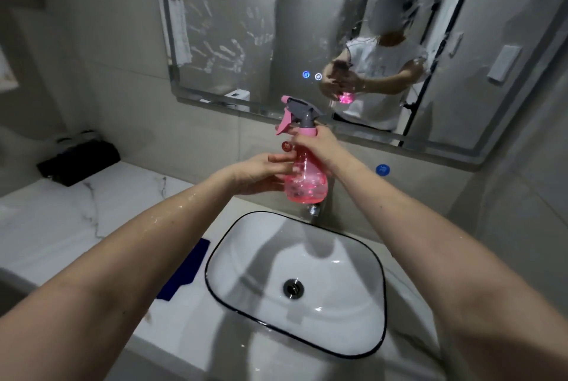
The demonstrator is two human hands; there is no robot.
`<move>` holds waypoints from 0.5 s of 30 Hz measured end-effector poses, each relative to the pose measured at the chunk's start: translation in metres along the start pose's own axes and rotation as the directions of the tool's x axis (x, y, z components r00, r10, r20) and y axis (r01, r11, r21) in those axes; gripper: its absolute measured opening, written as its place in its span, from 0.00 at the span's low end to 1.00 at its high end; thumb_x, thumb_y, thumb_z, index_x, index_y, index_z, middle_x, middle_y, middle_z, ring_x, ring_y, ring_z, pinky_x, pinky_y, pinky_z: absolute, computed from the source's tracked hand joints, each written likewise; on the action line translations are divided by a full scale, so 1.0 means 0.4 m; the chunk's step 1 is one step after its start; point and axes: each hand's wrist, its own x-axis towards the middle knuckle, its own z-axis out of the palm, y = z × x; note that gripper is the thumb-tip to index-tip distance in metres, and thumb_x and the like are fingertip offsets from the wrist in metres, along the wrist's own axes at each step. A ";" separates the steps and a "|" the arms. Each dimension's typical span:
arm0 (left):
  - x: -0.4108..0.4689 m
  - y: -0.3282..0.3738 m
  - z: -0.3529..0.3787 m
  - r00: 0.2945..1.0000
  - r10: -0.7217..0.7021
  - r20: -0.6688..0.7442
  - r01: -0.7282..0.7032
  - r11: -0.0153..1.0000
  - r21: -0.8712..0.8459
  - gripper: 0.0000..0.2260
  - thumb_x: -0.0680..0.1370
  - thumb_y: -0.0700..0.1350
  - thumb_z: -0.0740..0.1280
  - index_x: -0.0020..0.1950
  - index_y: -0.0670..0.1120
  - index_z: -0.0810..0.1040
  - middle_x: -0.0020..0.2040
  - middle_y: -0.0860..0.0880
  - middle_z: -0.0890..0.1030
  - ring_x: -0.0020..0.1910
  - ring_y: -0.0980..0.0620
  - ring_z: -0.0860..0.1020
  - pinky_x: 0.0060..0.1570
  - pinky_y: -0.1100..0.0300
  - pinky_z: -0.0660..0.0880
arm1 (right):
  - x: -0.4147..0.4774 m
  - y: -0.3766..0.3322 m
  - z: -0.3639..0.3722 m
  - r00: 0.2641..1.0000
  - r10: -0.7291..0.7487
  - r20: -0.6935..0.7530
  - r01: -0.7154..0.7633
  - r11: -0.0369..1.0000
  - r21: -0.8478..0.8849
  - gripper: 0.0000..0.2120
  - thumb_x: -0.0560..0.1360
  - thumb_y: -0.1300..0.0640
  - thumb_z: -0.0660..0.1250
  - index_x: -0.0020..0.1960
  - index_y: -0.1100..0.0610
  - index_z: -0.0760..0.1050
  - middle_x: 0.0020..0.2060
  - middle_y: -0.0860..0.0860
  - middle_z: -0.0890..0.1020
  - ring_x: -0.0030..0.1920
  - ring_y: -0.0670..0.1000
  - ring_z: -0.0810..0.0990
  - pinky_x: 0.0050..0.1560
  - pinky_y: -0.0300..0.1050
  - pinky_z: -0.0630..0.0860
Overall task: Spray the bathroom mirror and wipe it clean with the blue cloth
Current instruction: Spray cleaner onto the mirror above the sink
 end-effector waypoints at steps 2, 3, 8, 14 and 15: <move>-0.012 0.024 -0.029 1.000 0.013 -0.025 -0.013 1.000 0.005 0.25 0.70 0.42 0.68 0.67 0.44 0.70 0.54 0.46 0.79 0.52 0.49 0.79 0.55 0.54 0.76 | 0.019 -0.015 0.044 0.994 -0.051 -0.097 0.044 0.997 -0.071 0.04 0.68 0.66 0.68 0.42 0.61 0.78 0.28 0.49 0.75 0.31 0.50 0.72 0.37 0.43 0.71; -0.015 0.042 -0.047 0.999 0.032 -0.032 -0.031 0.999 0.015 0.23 0.70 0.41 0.68 0.65 0.44 0.72 0.55 0.46 0.79 0.54 0.48 0.78 0.59 0.52 0.75 | 0.033 -0.028 0.069 0.986 -0.078 -0.150 0.065 0.994 -0.092 0.06 0.69 0.67 0.68 0.37 0.58 0.75 0.25 0.47 0.73 0.29 0.48 0.71 0.36 0.42 0.70; -0.070 0.172 -0.157 0.971 0.185 -0.149 -0.144 0.957 0.252 0.12 0.73 0.36 0.69 0.55 0.47 0.77 0.46 0.52 0.83 0.46 0.55 0.81 0.53 0.57 0.77 | 0.123 -0.140 0.237 0.876 -0.250 -0.413 0.215 0.968 -0.129 0.06 0.73 0.67 0.67 0.49 0.63 0.75 0.35 0.52 0.76 0.30 0.41 0.73 0.28 0.25 0.67; -0.185 0.335 -0.384 0.854 0.446 -0.268 -0.208 0.764 0.611 0.23 0.72 0.40 0.73 0.65 0.42 0.72 0.53 0.47 0.79 0.51 0.54 0.78 0.50 0.69 0.75 | 0.299 -0.257 0.469 0.796 -0.315 -0.517 0.276 0.949 -0.153 0.10 0.71 0.68 0.66 0.51 0.60 0.74 0.37 0.55 0.76 0.36 0.52 0.73 0.34 0.36 0.68; -0.206 0.358 -0.429 0.840 0.474 -0.266 -0.216 0.740 0.637 0.24 0.71 0.41 0.73 0.65 0.42 0.72 0.53 0.47 0.79 0.50 0.55 0.77 0.48 0.71 0.75 | 0.329 -0.278 0.510 0.789 -0.316 -0.526 0.271 0.949 -0.163 0.12 0.71 0.68 0.65 0.53 0.60 0.74 0.36 0.53 0.76 0.35 0.51 0.73 0.37 0.38 0.69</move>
